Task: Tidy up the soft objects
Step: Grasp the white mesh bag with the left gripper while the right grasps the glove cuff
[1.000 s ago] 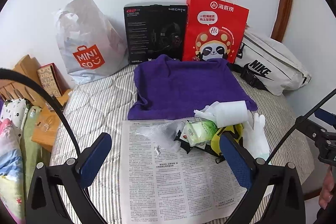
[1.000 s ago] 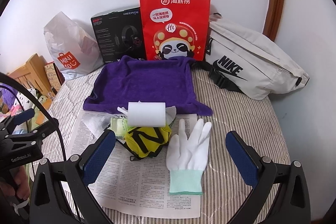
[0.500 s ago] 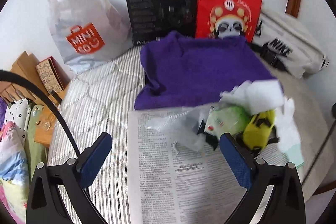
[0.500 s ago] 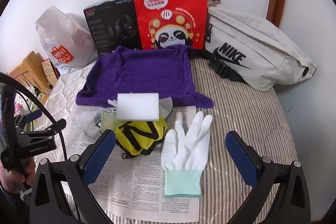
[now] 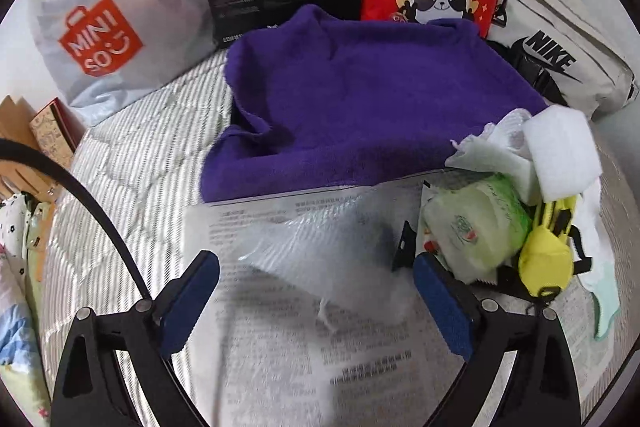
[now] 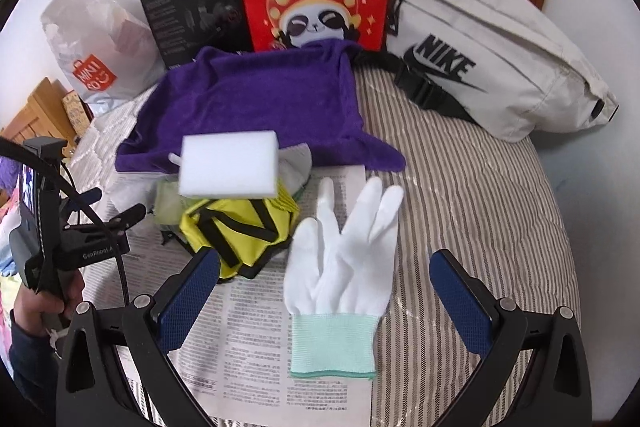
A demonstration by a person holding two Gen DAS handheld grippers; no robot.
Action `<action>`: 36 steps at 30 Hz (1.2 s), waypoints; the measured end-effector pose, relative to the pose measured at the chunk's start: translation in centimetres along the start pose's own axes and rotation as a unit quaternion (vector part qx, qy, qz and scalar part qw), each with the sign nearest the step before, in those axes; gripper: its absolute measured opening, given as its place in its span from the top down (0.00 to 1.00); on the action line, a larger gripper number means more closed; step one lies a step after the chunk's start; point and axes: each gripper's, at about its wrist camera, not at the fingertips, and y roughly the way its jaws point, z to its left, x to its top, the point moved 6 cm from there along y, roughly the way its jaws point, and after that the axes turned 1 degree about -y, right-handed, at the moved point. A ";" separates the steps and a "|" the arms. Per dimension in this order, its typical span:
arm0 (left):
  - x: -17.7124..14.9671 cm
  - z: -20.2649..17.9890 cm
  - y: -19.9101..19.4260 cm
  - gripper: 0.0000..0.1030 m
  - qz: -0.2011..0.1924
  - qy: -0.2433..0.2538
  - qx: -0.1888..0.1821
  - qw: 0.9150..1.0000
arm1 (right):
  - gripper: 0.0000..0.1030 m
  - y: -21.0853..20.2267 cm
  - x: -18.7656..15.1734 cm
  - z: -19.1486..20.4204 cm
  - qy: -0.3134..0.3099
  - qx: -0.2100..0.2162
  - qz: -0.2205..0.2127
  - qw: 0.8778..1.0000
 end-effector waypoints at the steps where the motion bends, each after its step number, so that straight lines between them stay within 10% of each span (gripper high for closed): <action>1: 0.1 -0.1 0.3 0.15 0.000 0.001 -0.001 1.000 | 0.00 0.3 0.0 -0.2 0.001 -0.002 0.004 1.000; 11: 0.2 0.7 2.3 0.88 -0.004 -0.024 -0.045 0.999 | 0.00 2.4 -0.2 -1.0 0.006 -0.017 0.023 1.000; 23: 0.0 2.1 0.4 0.94 -0.023 -0.056 -0.107 0.992 | 0.00 3.3 -0.4 -3.6 0.031 -0.025 0.032 0.999; 36: 0.5 4.7 -1.6 0.95 -0.035 -0.075 -0.097 0.992 | 0.00 7.3 -2.4 -4.6 0.056 0.018 0.058 0.997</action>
